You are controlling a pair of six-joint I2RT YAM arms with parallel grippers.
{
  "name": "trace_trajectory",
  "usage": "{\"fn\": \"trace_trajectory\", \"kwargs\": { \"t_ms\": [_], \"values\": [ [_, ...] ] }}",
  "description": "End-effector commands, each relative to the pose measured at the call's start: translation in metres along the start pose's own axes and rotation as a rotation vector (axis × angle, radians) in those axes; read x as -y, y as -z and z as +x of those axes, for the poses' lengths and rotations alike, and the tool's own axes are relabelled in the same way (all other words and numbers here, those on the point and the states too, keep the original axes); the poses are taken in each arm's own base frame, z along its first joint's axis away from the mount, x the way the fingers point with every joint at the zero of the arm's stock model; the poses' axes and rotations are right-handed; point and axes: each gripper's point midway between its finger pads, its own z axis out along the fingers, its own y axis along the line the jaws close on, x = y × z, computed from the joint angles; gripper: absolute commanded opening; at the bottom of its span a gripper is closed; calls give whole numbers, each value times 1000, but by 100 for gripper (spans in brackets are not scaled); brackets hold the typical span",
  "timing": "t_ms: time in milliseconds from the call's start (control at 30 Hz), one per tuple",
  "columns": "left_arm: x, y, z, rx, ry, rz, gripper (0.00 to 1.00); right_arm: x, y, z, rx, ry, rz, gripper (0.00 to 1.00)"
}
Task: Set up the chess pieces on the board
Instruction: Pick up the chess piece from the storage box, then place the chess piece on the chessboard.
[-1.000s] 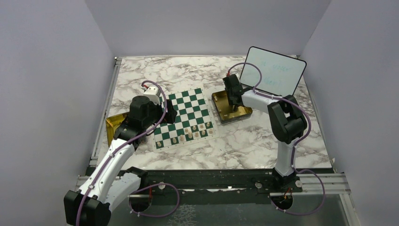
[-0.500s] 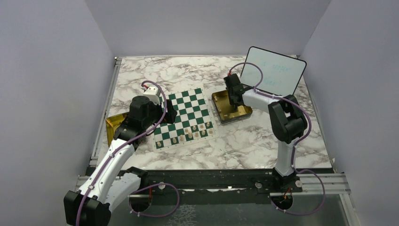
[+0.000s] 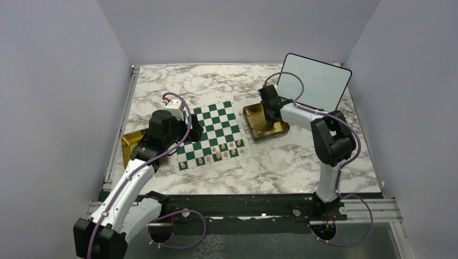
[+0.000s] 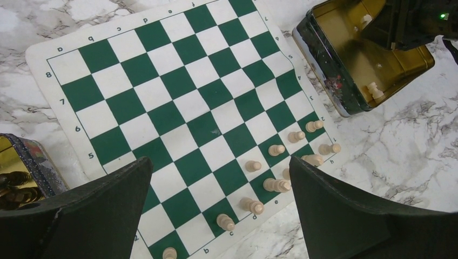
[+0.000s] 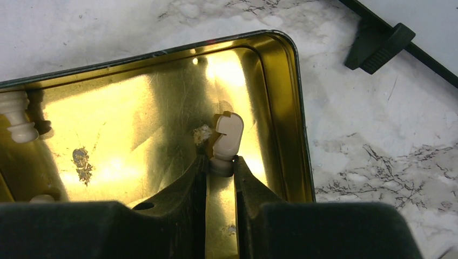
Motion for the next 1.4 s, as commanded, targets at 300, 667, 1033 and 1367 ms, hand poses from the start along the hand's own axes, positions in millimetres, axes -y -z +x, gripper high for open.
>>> {"fn": "trace_trajectory", "kwargs": {
  "t_ms": [300, 667, 1033, 1367],
  "values": [
    [35, 2, -14, -8, 121, 149, 89, 3, 64, -28, 117, -48, -139, 13],
    [86, 10, -47, -80, 286, 362, 71, -33, 147, -53, 365, -14, -526, 12],
    [127, 12, -71, -198, 356, 571, 68, -93, 248, -53, 700, 181, -910, 10],
    [142, 9, -61, -281, 392, 700, 60, -124, 286, -46, 770, 263, -1034, 10]
  ]
}}
